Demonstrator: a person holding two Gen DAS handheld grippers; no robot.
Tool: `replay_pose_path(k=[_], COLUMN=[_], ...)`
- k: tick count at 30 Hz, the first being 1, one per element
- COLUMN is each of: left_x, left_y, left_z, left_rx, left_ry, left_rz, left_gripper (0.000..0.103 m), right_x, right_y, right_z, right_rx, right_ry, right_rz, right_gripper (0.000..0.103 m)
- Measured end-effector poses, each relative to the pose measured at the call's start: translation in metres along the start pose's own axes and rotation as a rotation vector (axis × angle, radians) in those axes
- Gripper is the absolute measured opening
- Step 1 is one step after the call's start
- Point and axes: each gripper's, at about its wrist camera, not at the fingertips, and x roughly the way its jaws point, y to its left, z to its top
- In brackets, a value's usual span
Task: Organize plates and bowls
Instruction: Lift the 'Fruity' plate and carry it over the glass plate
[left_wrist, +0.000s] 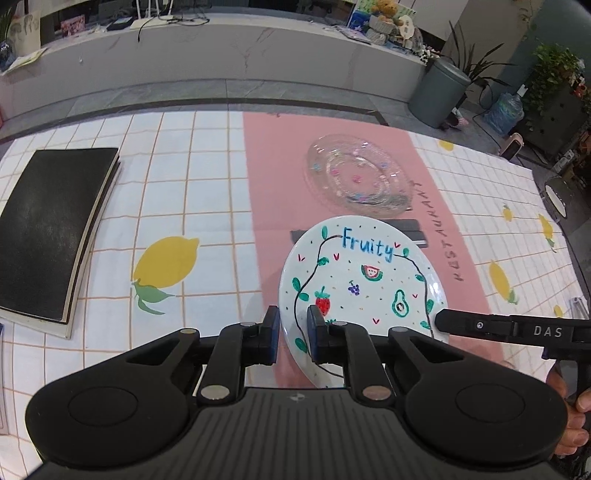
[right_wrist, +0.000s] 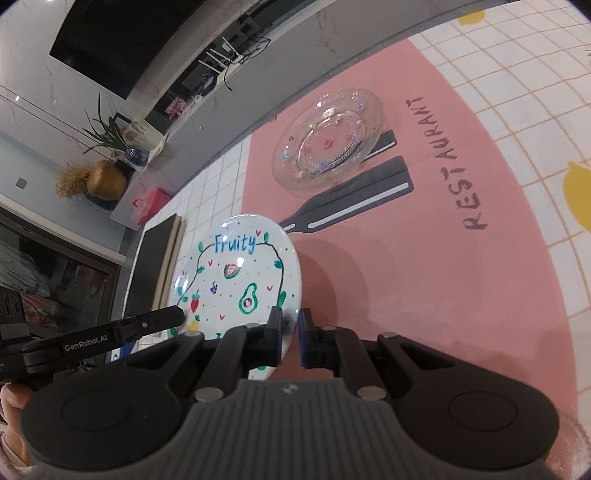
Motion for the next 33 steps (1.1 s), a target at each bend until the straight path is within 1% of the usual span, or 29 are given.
replay_pose_path(k=[5,11,18,24,28,33], left_x=[-0.020,-0.049,-0.070,-0.071,-0.066,-0.048], left_y=[-0.024,-0.057,-0.093,-0.127,-0.150,-0.169], left_z=[-0.008,-0.017,-0.030,-0.050,-0.068,-0.091], left_rx=[0.024,0.040,0.046,0.047,0.044,0.023], left_ry=[-0.023,-0.070,-0.096,-0.071,-0.055,-0.019], left_rz=[-0.007,-0.021,-0.043,-0.063,-0.081,-0.097], left_gripper=[0.017,0.017,0.017,0.017,0.017,0.017], right_x=[-0.028,-0.064,-0.101,-0.130,-0.146,-0.157], right_y=[-0.005,-0.015,-0.026,-0.053,-0.073,-0.098], right_z=[-0.005,-0.013,-0.023,-0.035,-0.044,-0.058], right_rx=[0.003,0.019,0.012,0.032,0.046,0.063], right_ry=[-0.027,-0.059,-0.091,-0.106,-0.115,-0.107], right_rz=[0.014,0.046,0.047,0.027,-0.004,-0.057], right_gripper=[0.006,0.007,0.007,0.007,0.007,0.007])
